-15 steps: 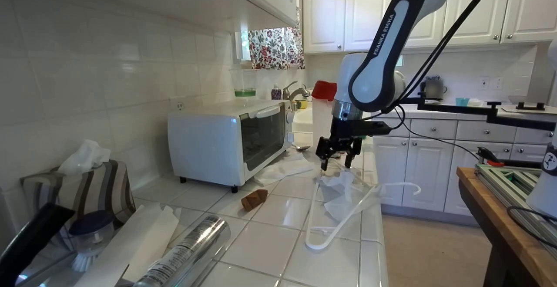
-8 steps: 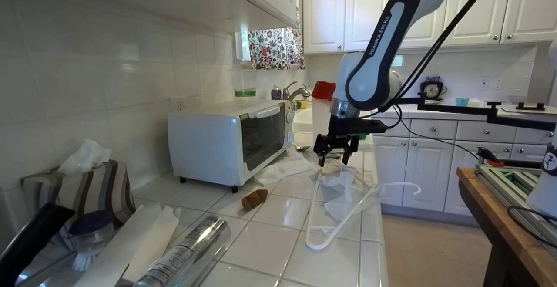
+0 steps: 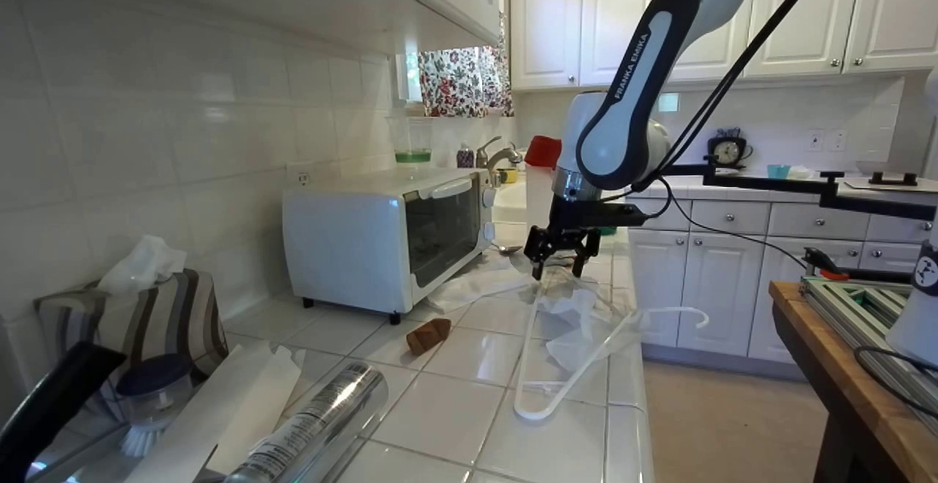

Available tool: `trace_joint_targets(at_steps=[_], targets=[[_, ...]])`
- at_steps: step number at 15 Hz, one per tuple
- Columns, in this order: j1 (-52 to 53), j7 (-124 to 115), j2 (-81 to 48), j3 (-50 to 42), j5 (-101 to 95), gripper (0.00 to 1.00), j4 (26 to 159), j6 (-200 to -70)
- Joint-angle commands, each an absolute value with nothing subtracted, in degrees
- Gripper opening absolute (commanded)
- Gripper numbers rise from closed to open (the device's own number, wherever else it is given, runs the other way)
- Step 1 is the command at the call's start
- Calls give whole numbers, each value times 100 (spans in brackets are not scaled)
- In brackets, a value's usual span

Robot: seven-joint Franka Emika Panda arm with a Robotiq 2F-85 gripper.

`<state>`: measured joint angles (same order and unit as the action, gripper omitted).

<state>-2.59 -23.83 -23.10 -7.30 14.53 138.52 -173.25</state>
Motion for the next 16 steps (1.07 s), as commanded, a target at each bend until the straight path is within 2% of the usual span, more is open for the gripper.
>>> trace_joint_targets(at_steps=[1,2,4,12,13,16], targets=[[-380,-2265,-2496,-596,1651,100,13650,-17374],[-390,-2260,-2504,-587,1658,75,13638,-17358],[-409,-2259,-2507,-592,1662,67,13630,-17341],[-414,-2249,-2504,-548,1654,4,13545,-17338],[-421,-2241,-2501,-529,1659,0,13538,-17337],[-424,-2230,-2493,-528,1653,3,13526,-17305]])
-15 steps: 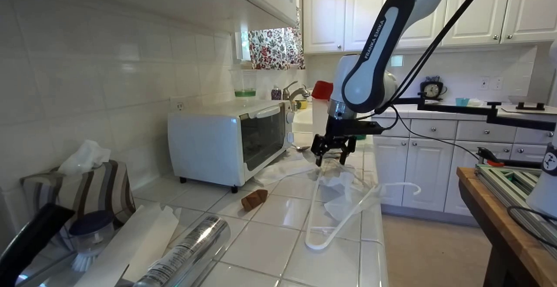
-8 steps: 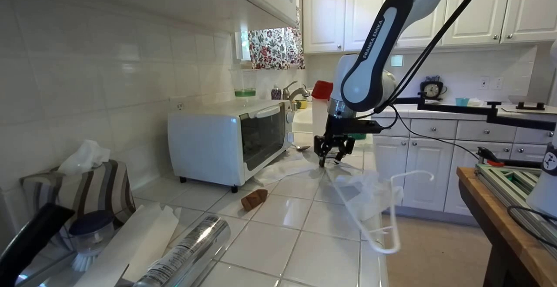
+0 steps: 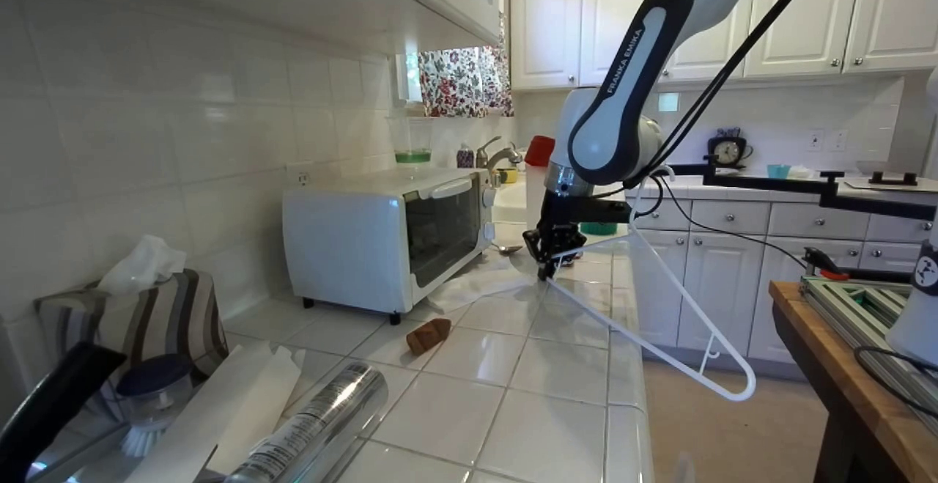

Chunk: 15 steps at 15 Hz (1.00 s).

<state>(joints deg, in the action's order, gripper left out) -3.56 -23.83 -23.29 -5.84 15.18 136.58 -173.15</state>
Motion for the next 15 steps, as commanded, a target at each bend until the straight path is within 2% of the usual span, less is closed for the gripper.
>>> trace_joint_targets(at_steps=[1,8,15], targets=[[-426,-2230,-2485,-522,1658,3,13538,-17304],[-364,-2058,-1888,-383,1566,3,13852,-17016],[-42,-2255,-838,-976,594,3,14258,-16211]])
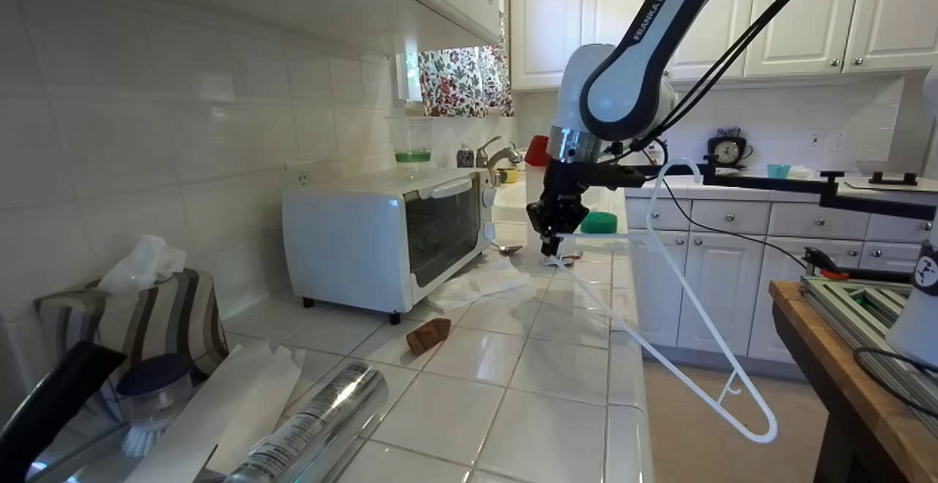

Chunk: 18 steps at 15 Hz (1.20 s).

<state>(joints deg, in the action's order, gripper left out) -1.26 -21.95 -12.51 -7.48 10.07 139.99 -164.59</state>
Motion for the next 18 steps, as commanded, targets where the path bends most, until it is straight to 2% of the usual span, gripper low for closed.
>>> trace_joint_targets(at_steps=[1,10,18], targets=[[-62,-2331,-724,-1029,432,3,14291,-16135],[-356,-2222,-558,-928,706,3,14304,-15819],[-548,-1516,227,-772,2108,3,14351,-15402]])
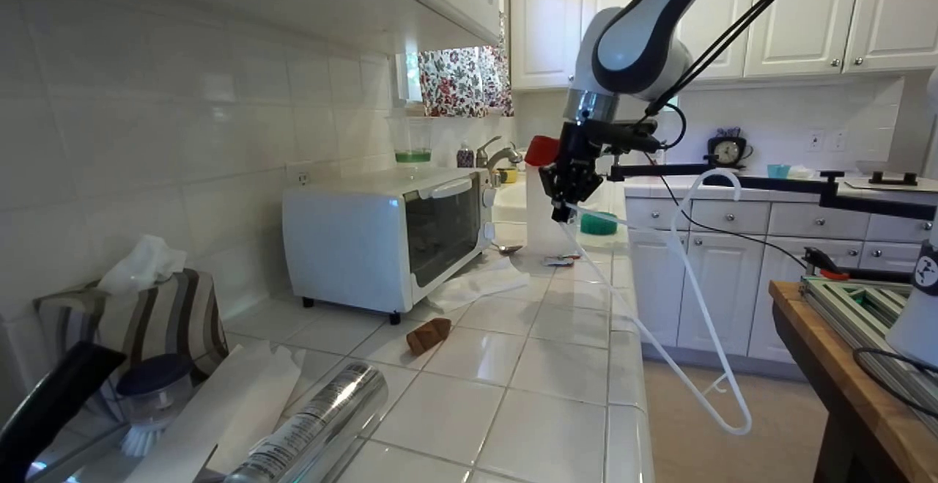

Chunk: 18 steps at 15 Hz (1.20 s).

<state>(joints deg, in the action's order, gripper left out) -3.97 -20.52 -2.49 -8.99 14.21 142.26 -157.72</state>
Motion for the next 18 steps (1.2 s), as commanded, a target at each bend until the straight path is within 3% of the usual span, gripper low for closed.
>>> trace_joint_targets(at_steps=[1,7,18], targets=[[-549,-1418,358,-810,2275,3,14335,-15248],[-699,-1043,836,-1043,2743,3,14313,-14360],[-1165,-1439,1093,-1070,1663,3,14025,-13813]])
